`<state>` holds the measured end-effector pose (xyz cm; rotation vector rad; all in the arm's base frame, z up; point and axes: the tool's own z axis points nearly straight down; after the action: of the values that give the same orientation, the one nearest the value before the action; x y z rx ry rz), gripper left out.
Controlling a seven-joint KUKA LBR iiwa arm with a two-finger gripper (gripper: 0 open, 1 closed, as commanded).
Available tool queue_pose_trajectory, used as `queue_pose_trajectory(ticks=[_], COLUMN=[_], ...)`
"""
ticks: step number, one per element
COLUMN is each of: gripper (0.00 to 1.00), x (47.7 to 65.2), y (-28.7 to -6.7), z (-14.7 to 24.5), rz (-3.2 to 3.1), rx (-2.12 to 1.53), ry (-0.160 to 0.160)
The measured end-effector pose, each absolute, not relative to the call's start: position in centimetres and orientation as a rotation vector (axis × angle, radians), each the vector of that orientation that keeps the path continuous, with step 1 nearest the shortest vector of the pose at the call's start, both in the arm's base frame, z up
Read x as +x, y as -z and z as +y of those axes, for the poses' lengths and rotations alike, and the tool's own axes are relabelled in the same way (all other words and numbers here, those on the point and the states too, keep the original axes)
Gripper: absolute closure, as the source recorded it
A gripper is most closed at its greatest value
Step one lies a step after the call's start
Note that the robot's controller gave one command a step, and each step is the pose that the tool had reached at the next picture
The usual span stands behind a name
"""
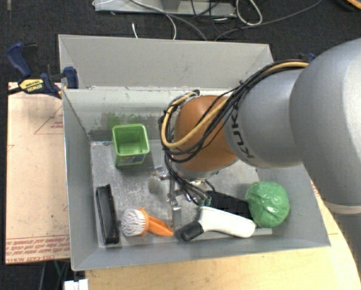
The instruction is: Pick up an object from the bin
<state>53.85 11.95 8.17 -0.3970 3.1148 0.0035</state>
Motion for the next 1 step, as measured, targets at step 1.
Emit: queue_pose_trajectory(ticks=[1], gripper=[0.0], x=[50.9], y=[-11.56], z=[15.8], rz=[3.127], rx=[-0.285], ry=[-0.003])
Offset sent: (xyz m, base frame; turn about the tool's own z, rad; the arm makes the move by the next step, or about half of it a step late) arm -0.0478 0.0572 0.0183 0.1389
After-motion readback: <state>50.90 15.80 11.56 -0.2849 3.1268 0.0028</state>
